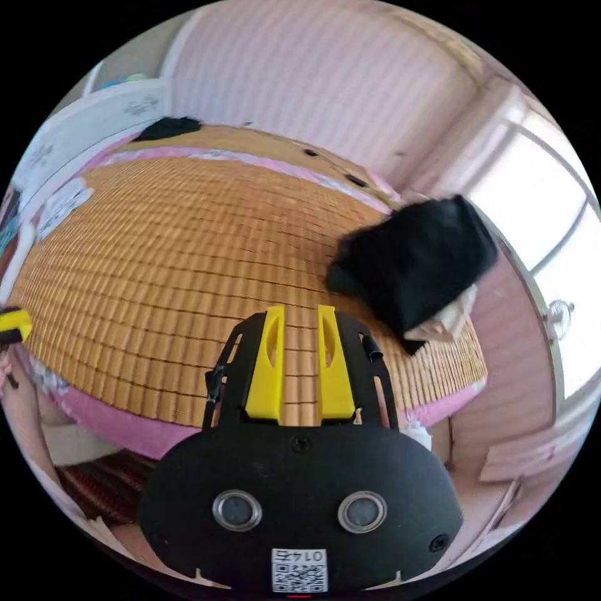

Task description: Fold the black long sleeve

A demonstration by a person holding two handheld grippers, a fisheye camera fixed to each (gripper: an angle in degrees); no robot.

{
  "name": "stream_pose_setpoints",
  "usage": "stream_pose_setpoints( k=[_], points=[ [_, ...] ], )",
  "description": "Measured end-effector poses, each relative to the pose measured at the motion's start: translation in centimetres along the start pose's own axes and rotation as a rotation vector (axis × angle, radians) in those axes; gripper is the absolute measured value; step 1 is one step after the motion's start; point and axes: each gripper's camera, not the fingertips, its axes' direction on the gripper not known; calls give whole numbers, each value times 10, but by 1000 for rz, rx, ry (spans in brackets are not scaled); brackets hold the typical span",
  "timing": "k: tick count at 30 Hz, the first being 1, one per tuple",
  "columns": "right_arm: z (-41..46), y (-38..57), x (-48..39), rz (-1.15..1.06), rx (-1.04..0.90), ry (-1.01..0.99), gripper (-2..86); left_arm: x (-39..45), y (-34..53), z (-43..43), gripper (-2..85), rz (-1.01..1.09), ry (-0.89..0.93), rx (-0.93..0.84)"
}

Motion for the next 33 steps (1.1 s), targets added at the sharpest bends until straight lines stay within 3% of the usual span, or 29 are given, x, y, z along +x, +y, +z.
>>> stream_pose_setpoints(
  k=[6,11,16,19,24,27,31,33],
  points=[
    [30,22,72,237,102,-5,90,39,-109,83,9,301,97,4],
    [63,-5,65,117,163,49,132,70,-194,166,28,495,76,2],
    [126,-6,68,95,100,133,104,84,-262,250,52,507,27,-90],
    [128,18,99,130,140,139,20,92,-288,287,73,510,46,-72],
    [103,89,185,251,228,-66,-8,94,-320,342,99,438,80,-82],
    [78,135,224,299,307,-155,-9,93,-328,353,6,425,255,-152],
    [40,186,265,383,382,-266,-8,94,-328,317,-7,427,248,-130],
    [11,213,284,447,426,-326,-6,98,-320,262,-9,460,294,-39]
  ],
)
